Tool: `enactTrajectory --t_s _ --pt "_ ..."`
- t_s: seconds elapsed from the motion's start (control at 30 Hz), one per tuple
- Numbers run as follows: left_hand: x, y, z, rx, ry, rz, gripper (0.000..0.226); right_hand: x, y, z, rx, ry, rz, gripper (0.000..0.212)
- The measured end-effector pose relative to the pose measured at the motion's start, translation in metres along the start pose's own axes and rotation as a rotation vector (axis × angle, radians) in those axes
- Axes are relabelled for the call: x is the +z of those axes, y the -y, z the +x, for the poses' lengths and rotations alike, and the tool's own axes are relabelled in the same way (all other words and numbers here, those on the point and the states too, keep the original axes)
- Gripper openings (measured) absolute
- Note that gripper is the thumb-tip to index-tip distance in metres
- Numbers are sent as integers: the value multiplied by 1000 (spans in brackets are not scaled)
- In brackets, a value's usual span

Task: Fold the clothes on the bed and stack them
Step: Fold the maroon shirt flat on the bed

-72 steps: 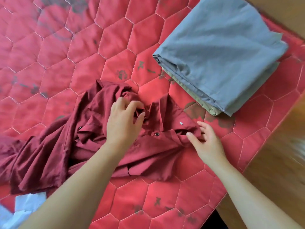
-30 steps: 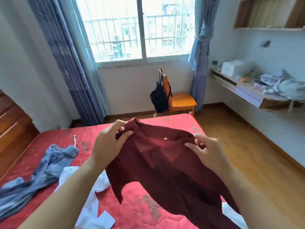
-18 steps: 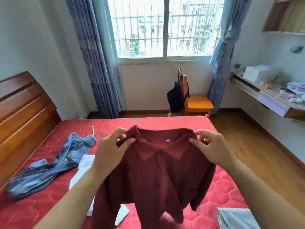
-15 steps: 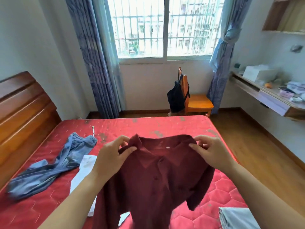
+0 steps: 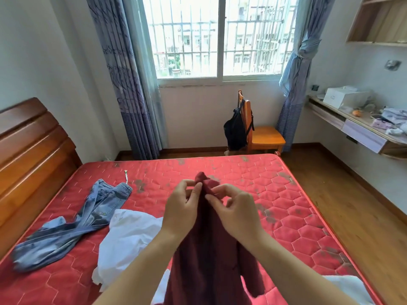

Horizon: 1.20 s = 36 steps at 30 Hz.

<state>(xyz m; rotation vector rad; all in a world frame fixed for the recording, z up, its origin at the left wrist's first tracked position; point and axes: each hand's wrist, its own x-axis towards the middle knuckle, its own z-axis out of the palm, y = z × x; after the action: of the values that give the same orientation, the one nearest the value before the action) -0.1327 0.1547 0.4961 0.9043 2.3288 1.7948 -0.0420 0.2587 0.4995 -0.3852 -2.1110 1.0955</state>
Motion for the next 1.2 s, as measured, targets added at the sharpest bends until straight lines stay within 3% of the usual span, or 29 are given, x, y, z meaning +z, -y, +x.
enactTrajectory --t_s 0.13,0.27,0.33,0.43,0.53,0.63,0.73,0.87,1.03,1.1,1.2 --pt "-4 -13 8 4 157 -203 23 0 9 3 -164 124 32 24" --pt "-14 -37 25 115 121 -291 12 -23 11 10 -189 -141 33 28" --pt "-23 -57 38 185 124 -303 14 -41 18 27 -215 -246 -20 43" --pt "-34 -86 52 250 223 -341 13 -62 42 54 -196 -81 91 65" --pt "-36 -95 49 266 242 -358 14 -64 54 61 -170 96 176 54" --pt "-30 -78 31 248 113 -236 14 -55 49 51 -163 72 43 33" --pt "-23 -53 10 250 -3 -73 20 -49 48 45 -191 25 59 24" --pt "-11 -23 -11 264 31 51 31 -54 53 54 -279 -97 109 21" --pt "5 15 -27 162 -14 88 21 -58 42 49 -260 -63 22 16" --pt "14 24 -35 123 -47 76 31 -62 40 51 -284 -146 31 14" --pt "33 32 -51 103 -27 82 59 -64 40 51 -288 -119 14 14"
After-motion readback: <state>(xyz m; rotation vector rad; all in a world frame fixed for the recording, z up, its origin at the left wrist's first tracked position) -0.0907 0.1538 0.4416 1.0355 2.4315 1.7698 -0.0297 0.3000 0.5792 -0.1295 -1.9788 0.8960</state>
